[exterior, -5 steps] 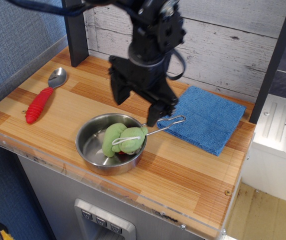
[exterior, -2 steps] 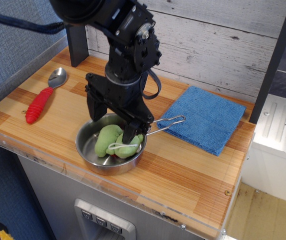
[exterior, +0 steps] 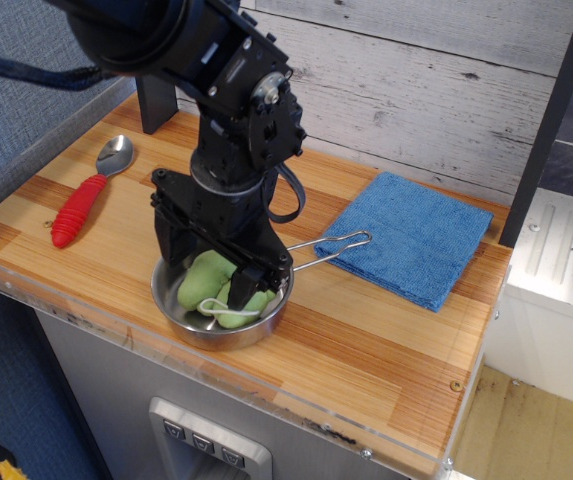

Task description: Move item from pot and place it on towel.

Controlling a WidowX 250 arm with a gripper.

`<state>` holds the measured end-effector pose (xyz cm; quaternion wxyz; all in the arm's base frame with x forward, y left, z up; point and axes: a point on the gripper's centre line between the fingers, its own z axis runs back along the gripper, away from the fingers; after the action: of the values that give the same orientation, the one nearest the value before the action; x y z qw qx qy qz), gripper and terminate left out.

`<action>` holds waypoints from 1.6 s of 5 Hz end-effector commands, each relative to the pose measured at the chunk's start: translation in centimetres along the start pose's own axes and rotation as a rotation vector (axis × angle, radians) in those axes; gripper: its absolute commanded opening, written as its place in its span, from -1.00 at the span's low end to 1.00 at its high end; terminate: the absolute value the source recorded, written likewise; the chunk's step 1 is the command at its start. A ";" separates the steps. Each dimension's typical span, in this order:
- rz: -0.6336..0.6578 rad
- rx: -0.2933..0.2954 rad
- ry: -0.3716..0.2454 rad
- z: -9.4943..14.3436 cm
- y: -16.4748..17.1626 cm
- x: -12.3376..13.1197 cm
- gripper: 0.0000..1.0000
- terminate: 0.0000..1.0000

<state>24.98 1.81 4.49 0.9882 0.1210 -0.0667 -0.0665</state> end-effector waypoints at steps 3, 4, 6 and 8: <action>0.018 -0.038 0.010 -3.2 0.4 1.2 -1.00 -1.00; 0.019 -0.032 0.006 -3.2 0.2 1.3 -1.00 -1.00; 0.041 -0.010 -0.043 -1.2 0.8 1.3 -1.00 -1.00; 0.112 0.036 -0.160 3.7 2.4 2.2 -1.00 -1.00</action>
<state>26.40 2.94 7.72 0.9830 0.1278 -0.1301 -0.0203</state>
